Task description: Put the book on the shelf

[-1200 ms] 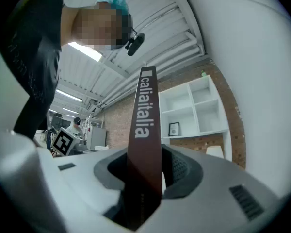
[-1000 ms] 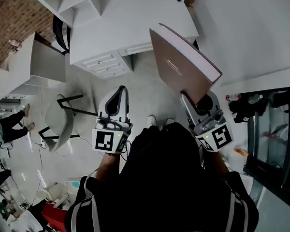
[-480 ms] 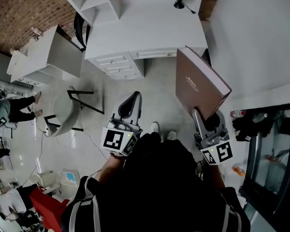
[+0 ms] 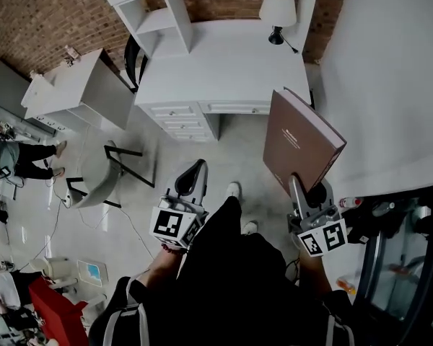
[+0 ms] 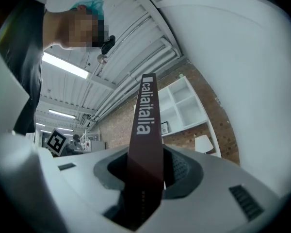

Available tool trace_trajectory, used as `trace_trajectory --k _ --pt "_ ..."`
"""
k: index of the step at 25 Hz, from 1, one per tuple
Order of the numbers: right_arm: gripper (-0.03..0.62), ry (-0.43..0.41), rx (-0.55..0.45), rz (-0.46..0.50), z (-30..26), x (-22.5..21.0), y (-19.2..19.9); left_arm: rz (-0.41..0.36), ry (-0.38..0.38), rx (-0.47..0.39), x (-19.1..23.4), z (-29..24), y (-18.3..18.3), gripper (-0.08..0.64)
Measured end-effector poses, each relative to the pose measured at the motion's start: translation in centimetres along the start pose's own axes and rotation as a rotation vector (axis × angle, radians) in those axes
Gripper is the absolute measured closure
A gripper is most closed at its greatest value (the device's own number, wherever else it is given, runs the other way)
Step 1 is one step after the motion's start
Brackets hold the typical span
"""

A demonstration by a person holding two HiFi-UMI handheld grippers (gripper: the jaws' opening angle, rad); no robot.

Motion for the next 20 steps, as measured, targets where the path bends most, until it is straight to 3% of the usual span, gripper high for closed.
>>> trace_trajectory --k 6,20 --pt "0.442 -0.011 -0.024 -0.003 -3.8 -1.1 -0.7 -0.013 0.01 -0.03 2.9 -3.3 -0.1 0.54" --pt "0.442 -0.015 -0.013 0.05 -17.9 -2.2 -1.4 -0.004 0.053 -0.054 14.3 -12.9 -1.9 0.54"
Point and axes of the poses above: the fingertips, and each gripper's own axes: z backward along the fingers, x to its left, y out of its underside, the point moved 7 cm from there along z, backward along the fingers, and after that the axes turned 15 degrees about y, right-handed, at the moved point
